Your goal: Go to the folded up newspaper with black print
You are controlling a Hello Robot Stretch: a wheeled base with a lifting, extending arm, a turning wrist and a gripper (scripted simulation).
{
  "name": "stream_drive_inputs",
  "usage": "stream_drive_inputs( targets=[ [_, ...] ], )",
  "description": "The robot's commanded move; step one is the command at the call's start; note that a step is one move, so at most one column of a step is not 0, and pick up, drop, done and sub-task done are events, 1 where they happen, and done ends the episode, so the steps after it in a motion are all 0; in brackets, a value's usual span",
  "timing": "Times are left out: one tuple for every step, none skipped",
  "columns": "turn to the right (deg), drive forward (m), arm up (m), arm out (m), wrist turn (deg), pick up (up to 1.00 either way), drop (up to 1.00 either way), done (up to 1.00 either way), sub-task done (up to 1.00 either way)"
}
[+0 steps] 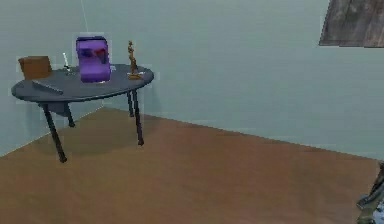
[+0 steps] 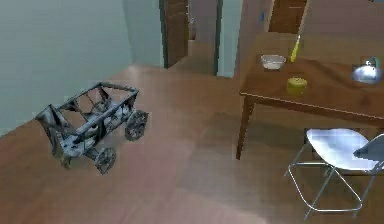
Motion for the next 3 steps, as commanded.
stream_drive_inputs(
  targets=[
    [0.0,1.00,0.00,0.00,0.0,0.00,0.00,0.00,0.00],
    [6.0,0.00,0.00,0.00,0.0,0.00,0.00,0.00,0.00],
    [0.0,0.95,0.00,0.00,0.0,0.00,0.00,0.00,0.00]
  ],
)
